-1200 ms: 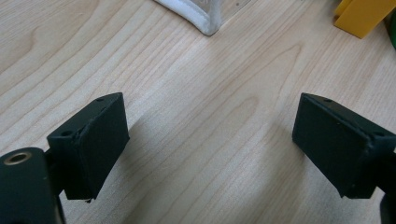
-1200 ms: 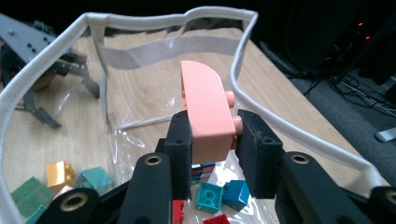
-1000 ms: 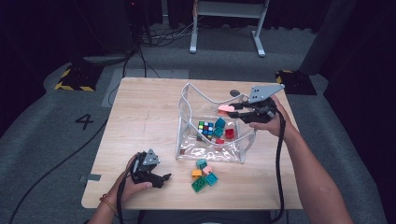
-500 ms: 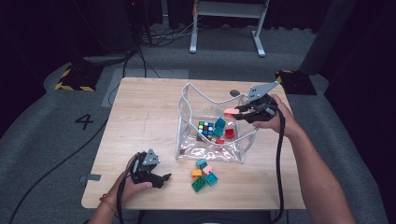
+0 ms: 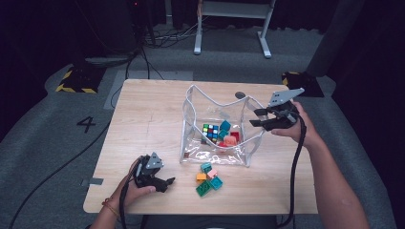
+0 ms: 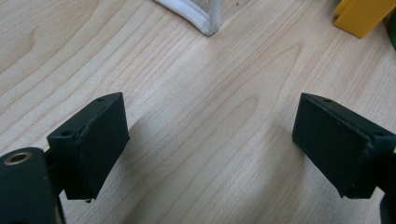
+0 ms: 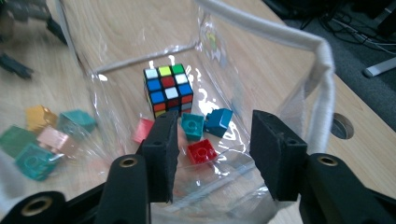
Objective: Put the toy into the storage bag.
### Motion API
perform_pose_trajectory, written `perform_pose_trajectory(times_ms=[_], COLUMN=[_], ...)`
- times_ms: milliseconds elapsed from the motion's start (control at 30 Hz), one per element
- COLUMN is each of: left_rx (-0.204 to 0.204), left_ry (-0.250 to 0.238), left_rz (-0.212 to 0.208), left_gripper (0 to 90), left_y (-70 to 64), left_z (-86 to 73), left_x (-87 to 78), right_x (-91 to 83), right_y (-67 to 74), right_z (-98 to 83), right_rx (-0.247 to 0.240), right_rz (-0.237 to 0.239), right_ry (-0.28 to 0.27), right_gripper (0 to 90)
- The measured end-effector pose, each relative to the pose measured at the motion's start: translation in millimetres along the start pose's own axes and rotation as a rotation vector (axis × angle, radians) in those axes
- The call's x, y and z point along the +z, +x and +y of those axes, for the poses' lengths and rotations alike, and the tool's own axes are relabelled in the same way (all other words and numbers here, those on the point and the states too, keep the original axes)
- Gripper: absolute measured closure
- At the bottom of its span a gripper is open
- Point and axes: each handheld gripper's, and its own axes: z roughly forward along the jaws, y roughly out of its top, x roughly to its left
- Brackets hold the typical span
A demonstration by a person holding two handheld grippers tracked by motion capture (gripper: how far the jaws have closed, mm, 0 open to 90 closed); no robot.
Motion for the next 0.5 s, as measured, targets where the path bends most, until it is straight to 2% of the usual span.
perform_pose_trajectory(times_ms=[33, 67, 100, 167, 200, 233, 267, 400, 500], left_rx=[0.000, 0.001, 0.001, 0.001, 0.001, 0.001, 0.000, 0.001, 0.001], left_ry=[0.000, 0.000, 0.001, 0.001, 0.001, 0.001, 0.000, 0.000, 0.000], left_rz=[0.000, 0.001, 0.001, 0.000, 0.000, 0.000, 0.001, 0.001, 0.000], left_gripper=[10.8, 10.8, 10.8, 10.8, 10.8, 10.8, 10.8, 10.8, 10.8], left_y=[0.0, 0.1, 0.1, 0.1, 0.1, 0.1, 0.0, 0.0, 0.0], left_z=[0.0, 0.0, 0.0, 0.0, 0.0, 0.0, 0.0, 0.0, 0.0], left_x=[0.0, -0.1, -0.1, -0.1, -0.1, -0.1, 0.0, 0.0, 0.0], right_x=[0.0, -6.8, -10.4, -14.3, -21.5, -21.5, -27.8, -38.0, -47.8], right_y=[0.0, 1.2, 2.7, 3.6, 6.5, 6.5, 10.1, 14.7, 21.6], right_z=[0.0, -3.6, -4.9, -6.3, -9.3, -9.3, -13.6, -24.7, -35.6], right_rx=[0.000, 0.000, 0.003, 0.005, 0.020, 0.020, 0.044, 0.055, 0.056], right_rz=[0.000, -0.001, -0.008, -0.018, -0.013, -0.013, -0.028, -0.055, -0.069], right_ry=[0.000, -0.045, -0.063, -0.078, -0.123, -0.123, -0.154, -0.186, -0.202], right_gripper=[52.5, 50.4, 48.2, 47.0, 44.6, 44.6, 40.7, 36.5, 38.7])
